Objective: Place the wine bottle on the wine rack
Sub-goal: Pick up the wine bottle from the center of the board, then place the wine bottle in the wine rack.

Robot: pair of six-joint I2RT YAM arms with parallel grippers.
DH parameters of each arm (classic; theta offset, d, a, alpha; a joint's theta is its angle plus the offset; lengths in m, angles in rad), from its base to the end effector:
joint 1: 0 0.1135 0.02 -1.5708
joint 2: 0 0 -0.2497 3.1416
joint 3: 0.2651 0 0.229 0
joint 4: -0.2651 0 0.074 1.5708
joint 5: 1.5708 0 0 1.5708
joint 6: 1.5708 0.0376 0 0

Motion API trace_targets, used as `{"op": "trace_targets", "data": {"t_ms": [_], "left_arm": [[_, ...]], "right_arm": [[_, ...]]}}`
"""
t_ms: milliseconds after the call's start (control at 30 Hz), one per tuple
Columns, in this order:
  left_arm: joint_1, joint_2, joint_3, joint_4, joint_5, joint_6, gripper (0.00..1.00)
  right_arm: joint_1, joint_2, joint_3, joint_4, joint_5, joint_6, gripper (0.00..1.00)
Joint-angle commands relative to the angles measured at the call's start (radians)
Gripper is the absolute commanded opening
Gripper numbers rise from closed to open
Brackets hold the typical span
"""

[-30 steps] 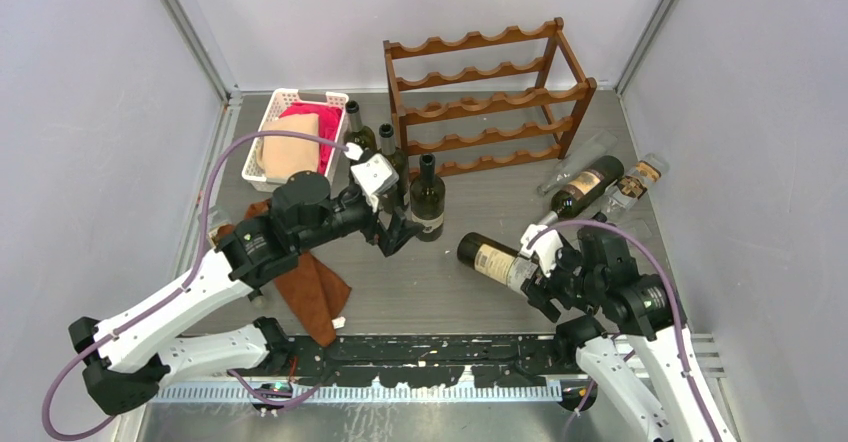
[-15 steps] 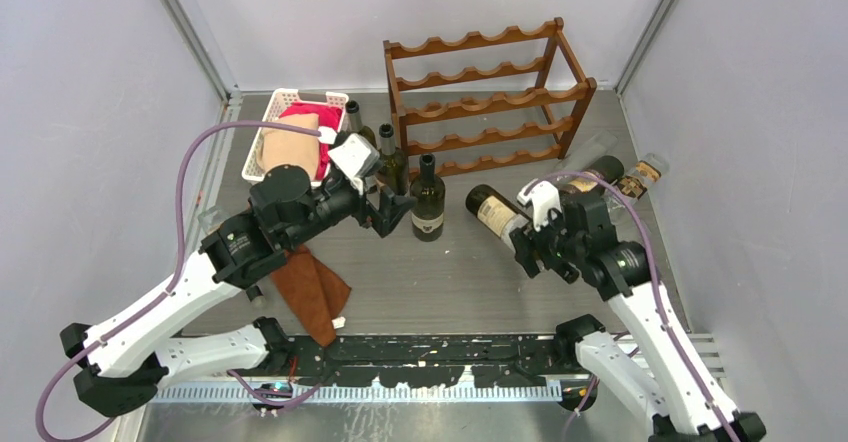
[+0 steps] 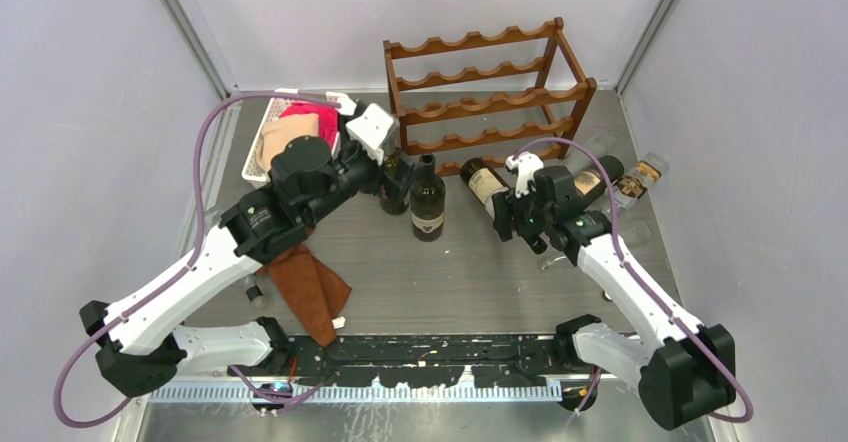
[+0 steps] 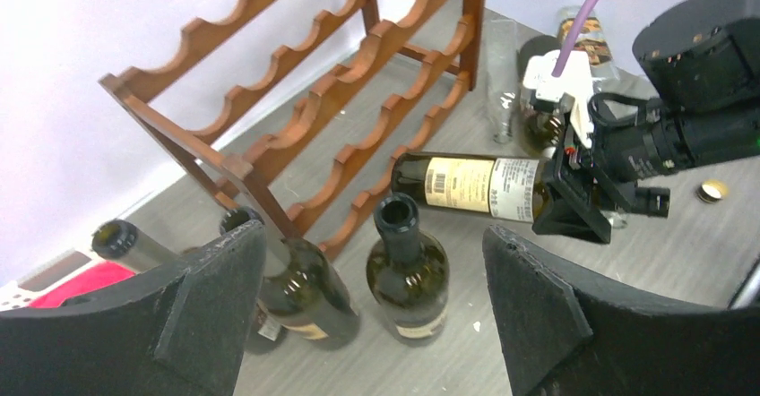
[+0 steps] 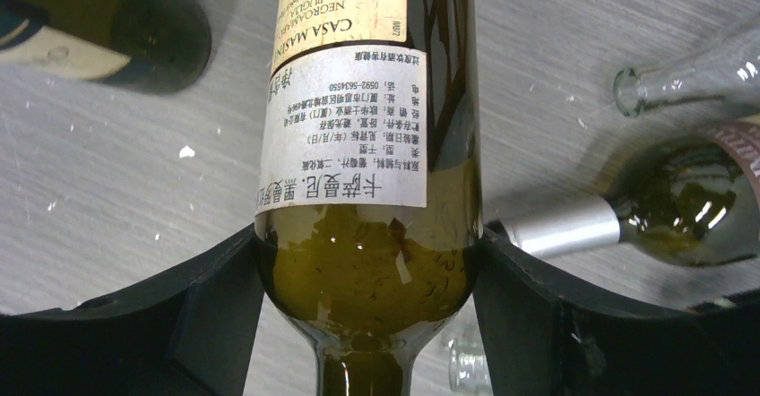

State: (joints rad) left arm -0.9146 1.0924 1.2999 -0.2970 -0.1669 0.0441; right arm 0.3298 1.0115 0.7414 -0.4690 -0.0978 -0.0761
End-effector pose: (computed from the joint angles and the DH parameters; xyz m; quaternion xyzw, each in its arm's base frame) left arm 0.1389 -0.1702 0.4295 0.2893 0.6785 -0.2277 0.6357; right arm 0.1870 0.0679 0.2490 -0.2035 0.8909 0.0954 0.3946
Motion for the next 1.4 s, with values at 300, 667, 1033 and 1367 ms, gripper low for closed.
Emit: {"op": "trace_targets", "data": {"t_ms": [300, 667, 1033, 1367], "left_arm": [[0.071, 0.164, 0.218, -0.006, 0.017, 0.091, 0.89], [0.172, 0.216, 0.247, 0.015, 0.106, -0.01, 0.88], [0.271, 0.247, 0.256, 0.044, 0.162, -0.158, 0.87], [0.326, 0.295, 0.294, 0.051, 0.216, -0.211, 0.86]], "right_arm": [[0.0, 0.135, 0.047, 0.423, 0.031, 0.112, 0.01], [-0.001, 0.207, 0.032, 0.541, 0.033, 0.145, 0.01], [0.018, 0.322, -0.01, 0.753, 0.111, 0.18, 0.01], [0.053, 0.477, 0.007, 0.982, 0.205, 0.176, 0.01]]}}
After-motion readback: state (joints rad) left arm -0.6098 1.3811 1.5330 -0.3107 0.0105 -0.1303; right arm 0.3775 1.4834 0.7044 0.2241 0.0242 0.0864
